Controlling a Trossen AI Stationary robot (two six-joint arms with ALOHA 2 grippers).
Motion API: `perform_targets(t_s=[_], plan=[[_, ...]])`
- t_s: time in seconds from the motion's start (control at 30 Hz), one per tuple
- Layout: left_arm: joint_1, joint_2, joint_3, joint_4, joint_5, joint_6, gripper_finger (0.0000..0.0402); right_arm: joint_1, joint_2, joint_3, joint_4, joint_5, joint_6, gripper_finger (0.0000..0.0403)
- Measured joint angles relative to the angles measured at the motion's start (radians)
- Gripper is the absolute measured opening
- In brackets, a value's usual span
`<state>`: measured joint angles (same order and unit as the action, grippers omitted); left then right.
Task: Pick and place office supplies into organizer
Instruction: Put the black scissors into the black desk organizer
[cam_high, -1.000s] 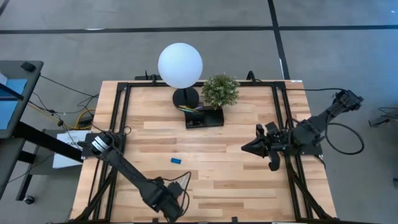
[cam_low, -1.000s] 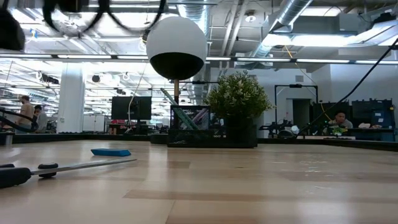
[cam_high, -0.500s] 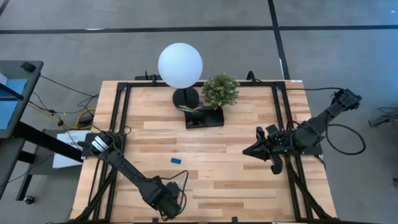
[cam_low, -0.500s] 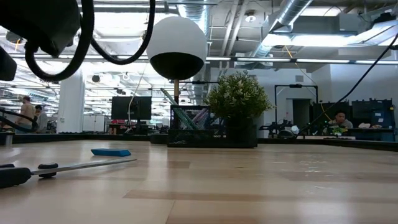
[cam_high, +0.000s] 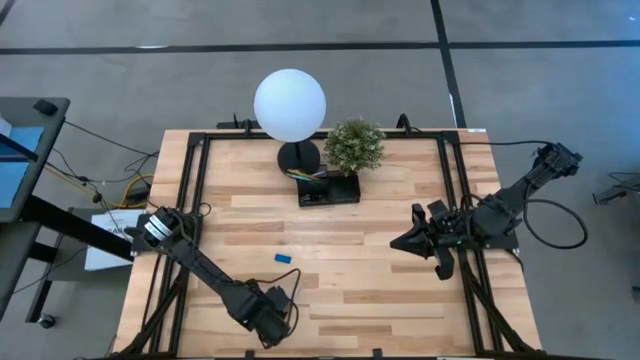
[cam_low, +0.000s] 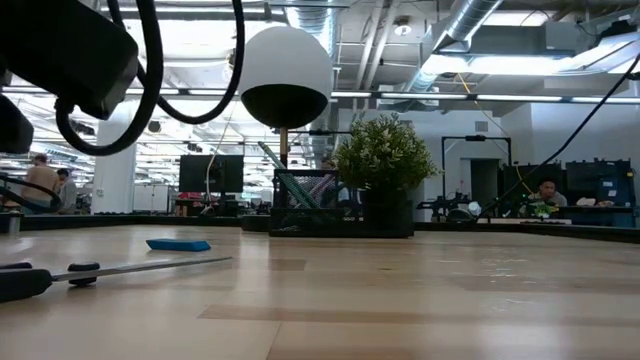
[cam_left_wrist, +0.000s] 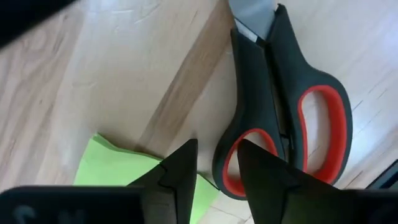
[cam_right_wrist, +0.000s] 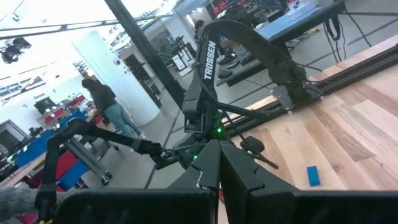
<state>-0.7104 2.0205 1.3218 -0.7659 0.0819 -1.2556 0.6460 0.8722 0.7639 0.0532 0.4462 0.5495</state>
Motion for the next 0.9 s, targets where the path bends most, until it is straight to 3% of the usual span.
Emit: perform_targets(t_s=[0.13, 0.33, 0.43, 0.57, 0.67, 0.9], plan=[[0.002, 0.002, -0.001, -0.015, -0.029, -0.020, 0.0092, 0.000, 0.000, 0.000, 0.000, 0.000, 0.000, 0.0001], [0.046, -0.001, -0.002, -0.035, -0.039, -0.120, 0.0014, 0.000, 0.000, 0.000, 0.012, 0.000, 0.000, 0.0001], [0.075, -0.028, 0.002, -0.031, -0.051, -0.165, 0.0012, 0.000, 0.000, 0.000, 0.050, 0.000, -0.001, 0.0001], [0.130, -0.088, 0.080, -0.078, -0.204, -0.131, 0.0006, 0.000, 0.000, 0.000, 0.085, 0.000, -0.027, 0.0001], [0.176, -0.162, 0.130, -0.076, -0.224, -0.099, 0.0005, 0.000, 0.000, 0.000, 0.105, 0.000, -0.027, 0.0001], [0.367, -0.308, 0.208, -0.041, -0.329, 0.036, 0.0002, 0.004, 0.000, 0.000, 0.162, -0.002, -0.027, 0.0001]])
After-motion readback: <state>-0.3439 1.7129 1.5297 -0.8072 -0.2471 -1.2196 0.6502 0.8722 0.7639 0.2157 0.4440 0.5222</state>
